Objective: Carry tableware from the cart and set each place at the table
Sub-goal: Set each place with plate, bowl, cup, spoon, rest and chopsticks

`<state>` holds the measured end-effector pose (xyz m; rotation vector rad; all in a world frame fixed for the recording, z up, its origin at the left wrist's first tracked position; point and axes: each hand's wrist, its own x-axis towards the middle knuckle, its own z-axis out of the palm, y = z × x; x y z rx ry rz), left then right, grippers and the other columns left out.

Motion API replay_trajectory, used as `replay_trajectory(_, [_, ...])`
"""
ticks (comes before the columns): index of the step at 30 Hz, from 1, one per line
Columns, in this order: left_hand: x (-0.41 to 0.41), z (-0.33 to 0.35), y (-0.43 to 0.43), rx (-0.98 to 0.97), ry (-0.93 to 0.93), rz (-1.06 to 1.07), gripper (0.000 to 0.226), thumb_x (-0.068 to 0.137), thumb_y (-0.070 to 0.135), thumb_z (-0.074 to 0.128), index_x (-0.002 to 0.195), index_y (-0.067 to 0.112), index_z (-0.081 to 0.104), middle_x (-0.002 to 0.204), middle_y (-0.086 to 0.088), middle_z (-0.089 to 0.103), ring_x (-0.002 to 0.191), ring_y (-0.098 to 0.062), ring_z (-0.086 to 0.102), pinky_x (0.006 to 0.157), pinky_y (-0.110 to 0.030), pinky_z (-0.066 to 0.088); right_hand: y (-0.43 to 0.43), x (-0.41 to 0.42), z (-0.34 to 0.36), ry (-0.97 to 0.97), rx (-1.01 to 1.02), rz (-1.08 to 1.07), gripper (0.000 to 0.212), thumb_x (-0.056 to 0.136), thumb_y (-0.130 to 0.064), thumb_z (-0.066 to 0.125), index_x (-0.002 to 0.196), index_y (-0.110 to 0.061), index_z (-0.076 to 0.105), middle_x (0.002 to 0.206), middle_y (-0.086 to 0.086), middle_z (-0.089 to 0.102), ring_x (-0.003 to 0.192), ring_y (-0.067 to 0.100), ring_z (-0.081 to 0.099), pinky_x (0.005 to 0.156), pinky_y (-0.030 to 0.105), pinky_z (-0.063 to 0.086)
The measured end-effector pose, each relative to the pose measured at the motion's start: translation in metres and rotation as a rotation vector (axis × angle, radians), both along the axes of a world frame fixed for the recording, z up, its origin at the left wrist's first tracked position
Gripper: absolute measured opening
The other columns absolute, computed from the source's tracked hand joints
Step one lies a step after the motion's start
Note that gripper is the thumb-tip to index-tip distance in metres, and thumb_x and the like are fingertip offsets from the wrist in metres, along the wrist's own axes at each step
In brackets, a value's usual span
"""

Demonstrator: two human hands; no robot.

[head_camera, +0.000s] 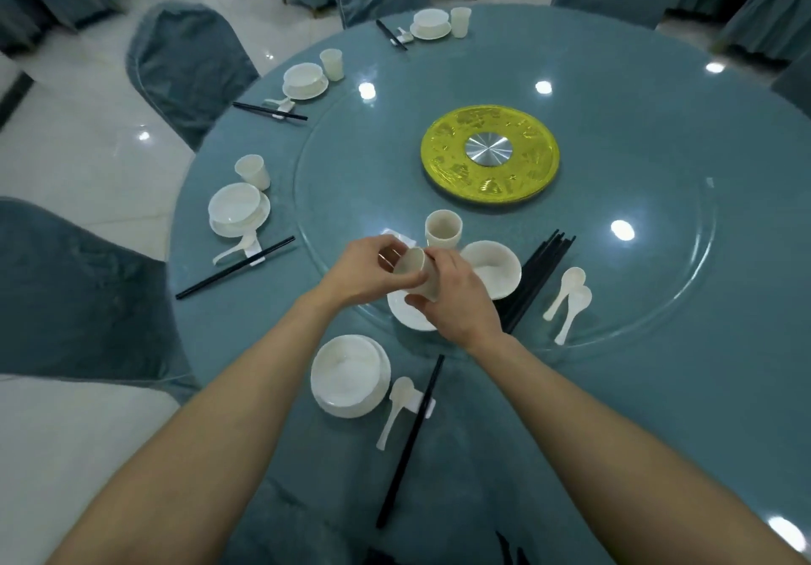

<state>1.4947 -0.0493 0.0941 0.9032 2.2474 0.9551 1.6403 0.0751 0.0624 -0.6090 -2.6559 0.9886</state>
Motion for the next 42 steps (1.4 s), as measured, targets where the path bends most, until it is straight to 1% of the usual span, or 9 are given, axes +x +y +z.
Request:
replay_trajectory(5, [-0.016,0.004,-0.044,-0.02,0.07,0.111,0.047,0.067,0.057,0.09,0.103,0.033,0.073,0.087,0.009,0.075,0.079,-0.012,0.071,0.078,-0.035,0.061,-0.024,-0.005,-0.004,-0.021,0.017,0.056,0.061,0.088,-0.027,0.08,0.142,-0.018,0.053,0.137,0.002,0.059,0.125,0.024,0.056,0.108,0.039,0.046])
replay_trajectory(8, [-0.032,0.0,-0.074,-0.058,0.133,0.191,0.05,0.069,0.049,0.095,0.109,0.03,0.071,0.093,0.009,0.073,0.083,-0.013,0.07,0.077,-0.029,0.059,-0.03,-0.005,-0.009,-0.072,0.04,0.07,0.055,0.093,-0.025,0.073,0.143,-0.014,0.053,0.144,0.005,0.056,0.133,0.024,0.05,0.116,0.035,0.038])
replay_trajectory(13, [-0.049,-0.023,-0.106,-0.204,0.169,0.232,0.064,0.057,0.057,0.088,0.113,0.034,0.068,0.099,0.014,0.07,0.088,-0.009,0.068,0.083,-0.036,0.059,-0.032,-0.006,-0.013,-0.102,0.041,0.084,0.051,0.095,-0.028,0.073,0.141,-0.015,0.053,0.143,0.0,0.053,0.132,0.02,0.047,0.113,0.031,0.035])
replay_trajectory(17, [-0.052,-0.046,-0.114,-0.346,0.169,0.212,0.072,0.055,0.057,0.087,0.121,0.036,0.068,0.109,0.011,0.07,0.101,-0.018,0.069,0.089,-0.041,0.059,-0.03,-0.013,-0.017,-0.107,0.011,0.098,0.053,0.096,-0.029,0.072,0.144,-0.016,0.052,0.143,0.0,0.054,0.13,0.02,0.05,0.114,0.035,0.041])
replay_trajectory(22, [-0.055,-0.075,-0.115,-0.478,0.171,0.134,0.081,0.06,0.056,0.09,0.134,0.037,0.063,0.124,0.008,0.066,0.112,-0.021,0.065,0.093,-0.041,0.056,-0.024,-0.021,-0.023,-0.114,0.007,0.089,0.054,0.096,-0.031,0.072,0.145,-0.017,0.052,0.142,-0.002,0.056,0.131,0.018,0.051,0.115,0.034,0.04])
replay_trajectory(27, [-0.054,-0.086,-0.108,-0.53,0.207,0.07,0.078,0.067,0.053,0.09,0.137,0.036,0.062,0.129,0.006,0.064,0.118,-0.022,0.062,0.094,-0.041,0.055,-0.021,-0.026,-0.028,-0.115,0.0,0.088,0.053,0.095,-0.03,0.072,0.143,-0.016,0.054,0.141,-0.001,0.057,0.131,0.019,0.051,0.116,0.036,0.04])
replay_trajectory(32, [-0.056,-0.09,-0.105,-0.564,0.21,0.044,0.078,0.064,0.054,0.091,0.135,0.038,0.062,0.129,0.007,0.063,0.118,-0.022,0.062,0.094,-0.041,0.056,-0.02,-0.026,-0.03,-0.136,-0.002,0.091,0.054,0.096,-0.03,0.072,0.144,-0.016,0.053,0.141,-0.001,0.056,0.13,0.019,0.051,0.115,0.036,0.041])
replay_trajectory(37, [-0.055,-0.087,-0.106,-0.58,0.199,0.026,0.084,0.063,0.056,0.093,0.138,0.036,0.062,0.129,0.006,0.063,0.116,-0.022,0.064,0.095,-0.04,0.056,-0.02,-0.024,-0.03,-0.15,0.002,0.087,0.053,0.096,-0.03,0.072,0.143,-0.015,0.053,0.14,0.001,0.057,0.129,0.021,0.053,0.114,0.037,0.042])
replay_trajectory(42, [-0.052,-0.081,-0.108,-0.595,0.184,0.014,0.094,0.062,0.057,0.094,0.146,0.036,0.056,0.137,0.006,0.061,0.123,-0.022,0.062,0.1,-0.042,0.054,-0.022,-0.02,-0.025,-0.159,0.006,0.084,0.052,0.096,-0.031,0.071,0.143,-0.017,0.053,0.141,-0.001,0.057,0.129,0.02,0.054,0.113,0.037,0.043])
